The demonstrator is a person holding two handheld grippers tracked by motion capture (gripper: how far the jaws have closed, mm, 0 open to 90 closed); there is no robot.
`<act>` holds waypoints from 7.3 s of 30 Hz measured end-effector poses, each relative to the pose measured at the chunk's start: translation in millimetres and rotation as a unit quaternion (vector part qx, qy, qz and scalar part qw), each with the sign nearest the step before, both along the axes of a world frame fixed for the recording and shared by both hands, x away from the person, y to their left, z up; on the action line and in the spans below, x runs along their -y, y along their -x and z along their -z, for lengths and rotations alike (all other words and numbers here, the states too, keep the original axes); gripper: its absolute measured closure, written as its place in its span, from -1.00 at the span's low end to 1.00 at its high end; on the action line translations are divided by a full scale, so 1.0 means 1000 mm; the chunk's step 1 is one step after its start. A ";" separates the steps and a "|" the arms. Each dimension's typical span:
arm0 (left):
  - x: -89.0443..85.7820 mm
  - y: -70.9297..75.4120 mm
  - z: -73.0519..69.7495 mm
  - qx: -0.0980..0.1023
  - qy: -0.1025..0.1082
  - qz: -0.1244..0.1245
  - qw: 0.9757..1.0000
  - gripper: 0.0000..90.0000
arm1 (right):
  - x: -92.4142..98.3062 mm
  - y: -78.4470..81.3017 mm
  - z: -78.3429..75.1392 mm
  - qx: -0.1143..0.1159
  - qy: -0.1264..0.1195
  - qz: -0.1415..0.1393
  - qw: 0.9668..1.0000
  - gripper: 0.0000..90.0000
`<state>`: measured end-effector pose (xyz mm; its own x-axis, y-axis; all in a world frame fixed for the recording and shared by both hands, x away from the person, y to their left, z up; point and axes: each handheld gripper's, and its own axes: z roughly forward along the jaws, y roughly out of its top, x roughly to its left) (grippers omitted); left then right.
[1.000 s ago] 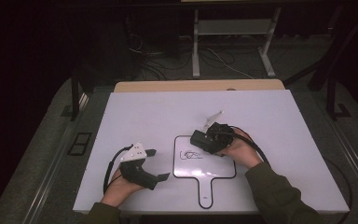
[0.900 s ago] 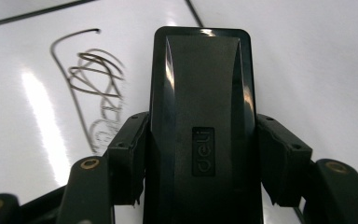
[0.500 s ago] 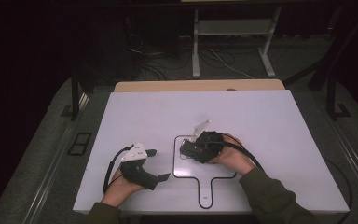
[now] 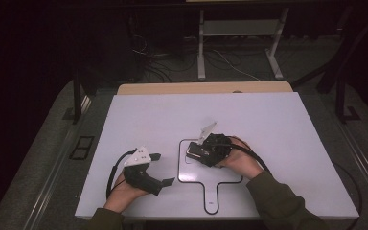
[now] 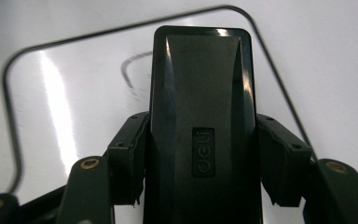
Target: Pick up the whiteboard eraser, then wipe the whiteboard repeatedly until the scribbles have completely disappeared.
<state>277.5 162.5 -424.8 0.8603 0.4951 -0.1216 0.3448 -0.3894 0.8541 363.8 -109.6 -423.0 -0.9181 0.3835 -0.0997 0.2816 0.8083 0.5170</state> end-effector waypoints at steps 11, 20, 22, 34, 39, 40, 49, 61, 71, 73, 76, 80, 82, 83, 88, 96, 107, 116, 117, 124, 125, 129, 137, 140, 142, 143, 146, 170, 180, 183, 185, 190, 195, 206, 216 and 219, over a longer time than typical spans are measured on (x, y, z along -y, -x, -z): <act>0.000 0.000 0.000 -0.001 0.001 -0.001 1.000 -1.00 | 0.030 -0.017 0.001 -0.015 -0.011 0.052 0.998 -0.14; 0.001 -0.001 0.000 -0.001 -0.001 0.001 1.000 -1.00 | 0.011 -0.004 0.000 -0.012 -0.003 0.007 1.000 -0.14; 0.001 0.000 0.000 -0.001 0.000 0.000 1.000 -1.00 | 0.003 0.001 0.000 -0.014 -0.003 -0.008 1.000 -0.14; 0.000 0.000 0.001 -0.001 0.001 -0.001 1.000 -1.00 | 0.007 -0.008 -0.001 -0.014 0.002 0.017 1.000 -0.14; 0.001 0.000 0.001 -0.001 0.002 -0.001 1.000 -1.00 | 0.020 -0.020 0.001 -0.023 -0.009 0.049 0.998 -0.14; 0.001 0.000 0.000 -0.002 0.000 -0.001 1.000 -1.00 | 0.021 -0.021 0.001 -0.021 -0.008 0.048 0.999 -0.14; 0.000 0.000 0.000 -0.001 -0.001 0.001 1.000 -1.00 | -0.007 -0.008 0.000 -0.015 -0.002 0.004 1.000 -0.14; -0.001 0.000 0.000 -0.001 -0.001 0.000 1.000 -1.00 | -0.023 -0.001 -0.001 -0.014 0.005 -0.021 1.000 -0.14; 0.000 0.000 0.000 -0.002 0.000 -0.001 1.000 -1.00 | -0.016 -0.017 -0.001 -0.013 0.001 0.010 1.000 -0.14; 0.000 0.000 0.000 -0.001 0.000 -0.001 1.000 -1.00 | -0.022 -0.013 -0.001 -0.015 0.000 0.000 1.000 -0.14; -0.001 0.001 0.000 -0.001 0.000 -0.001 1.000 -1.00 | -0.031 -0.005 -0.001 -0.008 0.009 -0.023 1.000 -0.14; -0.001 0.001 0.000 -0.001 0.001 0.000 1.000 -1.00 | -0.038 0.002 -0.002 -0.015 0.013 -0.036 0.999 -0.14; -0.001 0.000 0.000 -0.001 0.001 -0.001 1.000 -1.00 | -0.040 0.001 -0.003 -0.019 0.015 -0.034 0.999 -0.14; -0.001 0.000 0.000 0.000 0.000 -0.001 1.000 -1.00 | -0.040 -0.001 -0.003 -0.014 0.016 -0.033 0.999 -0.14; 0.000 0.001 0.000 -0.001 0.000 0.000 1.000 -1.00 | -0.045 -0.015 -0.003 -0.010 0.022 -0.019 1.000 -0.14; -0.002 0.000 0.000 0.000 0.001 0.000 1.000 -1.00 | -0.050 -0.028 -0.004 -0.010 0.026 -0.004 1.000 -0.14; 0.000 0.001 -0.001 -0.001 0.000 0.000 1.000 -1.00 | -0.050 0.012 -0.005 -0.011 0.031 -0.053 0.998 -0.14; -0.001 0.001 0.000 -0.001 0.001 0.001 1.000 -1.00 | -0.051 -0.024 -0.005 -0.016 0.035 -0.015 0.999 -0.14; -0.001 0.001 0.000 0.000 0.001 0.001 1.000 -1.00 | -0.051 -0.028 -0.005 -0.014 0.036 -0.012 0.999 -0.14; -0.001 0.001 0.000 -0.001 0.001 0.001 1.000 -1.00 | -0.054 -0.020 -0.005 -0.018 0.039 -0.028 0.999 -0.14; -0.001 0.001 0.000 -0.001 0.001 0.001 1.000 -1.00 | -0.056 -0.015 -0.005 -0.023 0.036 -0.031 0.999 -0.14; 0.000 0.001 -0.001 0.000 0.002 -0.001 1.000 -1.00 | -0.060 -0.001 -0.005 -0.026 0.040 -0.058 0.997 -0.14; -0.001 0.001 -0.001 0.000 0.000 0.000 1.000 -1.00 | -0.057 -0.019 -0.004 -0.031 0.029 -0.029 0.999 -0.14; -0.001 0.001 0.000 0.001 0.000 0.000 1.000 -1.00 | -0.056 -0.032 -0.004 -0.030 0.028 -0.015 0.999 -0.14; -0.001 0.001 0.000 0.001 0.000 0.000 1.000 -1.00 | -0.055 -0.038 -0.004 -0.033 0.027 -0.006 0.999 -0.14; -0.001 0.001 -0.001 0.002 0.000 0.000 1.000 -1.00 | -0.055 -0.040 -0.004 -0.035 0.026 -0.006 0.999 -0.14; -0.001 0.001 -0.001 0.002 0.000 0.000 1.000 -1.00 | -0.056 -0.034 -0.004 -0.034 0.029 -0.009 0.999 -0.14; 0.000 0.001 0.000 0.000 -0.001 -0.001 1.000 -1.00 | -0.040 -0.014 -0.001 -0.048 -0.010 -0.013 0.999 -0.14; -0.002 0.001 0.000 0.001 0.002 -0.003 1.000 -1.00 | -0.046 -0.026 -0.001 -0.031 0.004 0.009 0.999 -0.14; -0.003 0.000 0.000 0.000 0.001 -0.002 1.000 -1.00 | -0.045 -0.023 -0.002 -0.031 -0.001 0.005 1.000 -0.14; -0.003 0.000 0.001 -0.001 0.002 -0.004 1.000 -1.00 | -0.043 -0.023 -0.003 -0.040 -0.017 0.003 0.999 -0.14; -0.005 -0.001 0.000 -0.001 0.005 -0.007 1.000 -1.00 | -0.037 -0.024 -0.009 -0.046 -0.034 0.003 0.998 -0.14; -0.006 0.001 0.001 0.000 0.001 -0.008 1.000 -1.00 | -0.028 -0.023 -0.016 -0.045 -0.048 0.014 0.998 -0.14; -0.005 0.003 0.000 0.002 -0.001 -0.007 1.000 -1.00 | -0.008 -0.026 -0.033 -0.046 -0.077 0.033 0.995 -0.14; -0.005 0.002 0.000 0.001 0.001 -0.007 1.000 -1.00 | 0.009 -0.043 -0.042 -0.048 -0.097 0.063 0.992 -0.14; -0.005 0.002 0.000 0.002 0.001 -0.007 1.000 -1.00 | 0.015 -0.054 -0.046 -0.046 -0.097 0.075 0.991 -0.14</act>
<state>275.8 168.0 -424.6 0.8539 0.5065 -0.1198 0.3470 -0.3824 0.8564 417.5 -124.4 -377.1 -0.8514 0.5196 0.0715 0.4440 0.6415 0.6255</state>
